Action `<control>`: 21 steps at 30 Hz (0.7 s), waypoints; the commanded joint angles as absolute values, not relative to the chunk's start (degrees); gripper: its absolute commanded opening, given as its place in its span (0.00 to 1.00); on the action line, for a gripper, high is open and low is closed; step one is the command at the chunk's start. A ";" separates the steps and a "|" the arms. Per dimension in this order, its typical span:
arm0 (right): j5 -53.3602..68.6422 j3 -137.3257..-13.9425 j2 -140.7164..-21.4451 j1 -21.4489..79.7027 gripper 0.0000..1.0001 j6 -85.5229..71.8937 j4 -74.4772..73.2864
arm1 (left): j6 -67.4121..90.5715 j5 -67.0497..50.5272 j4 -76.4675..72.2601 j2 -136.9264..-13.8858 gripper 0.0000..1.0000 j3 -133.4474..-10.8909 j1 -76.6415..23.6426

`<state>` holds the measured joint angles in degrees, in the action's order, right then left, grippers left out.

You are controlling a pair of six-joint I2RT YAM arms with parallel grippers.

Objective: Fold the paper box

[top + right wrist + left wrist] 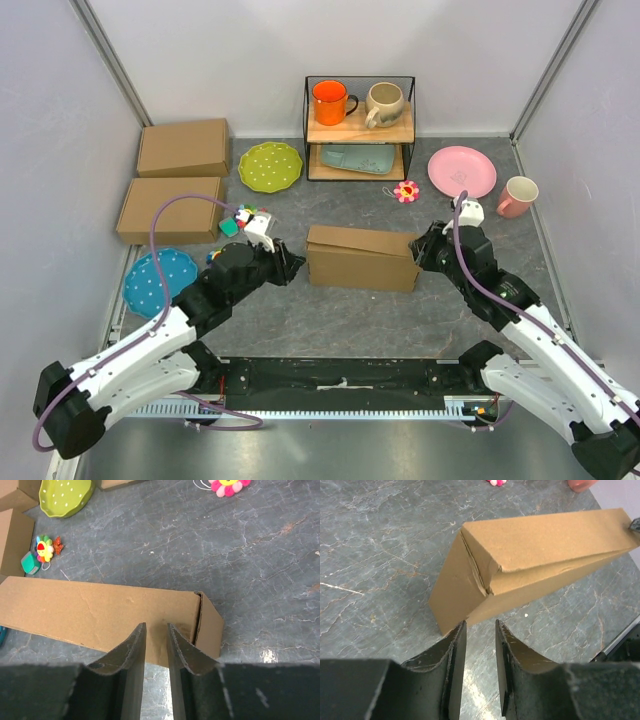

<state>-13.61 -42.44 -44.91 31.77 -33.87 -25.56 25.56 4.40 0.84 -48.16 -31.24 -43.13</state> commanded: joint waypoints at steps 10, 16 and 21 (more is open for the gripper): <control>-14.50 -39.99 -45.97 31.90 0.31 -33.66 -27.77 | 21.79 8.78 2.12 -39.46 0.31 -38.84 -42.19; -12.05 -39.20 -44.30 31.82 0.31 -32.52 -27.95 | 29.94 0.72 -6.66 -48.59 0.18 -42.19 -36.66; -9.05 -37.09 -42.81 31.90 0.31 -32.17 -27.86 | 34.89 -13.95 -19.57 -54.83 0.14 -39.38 -32.00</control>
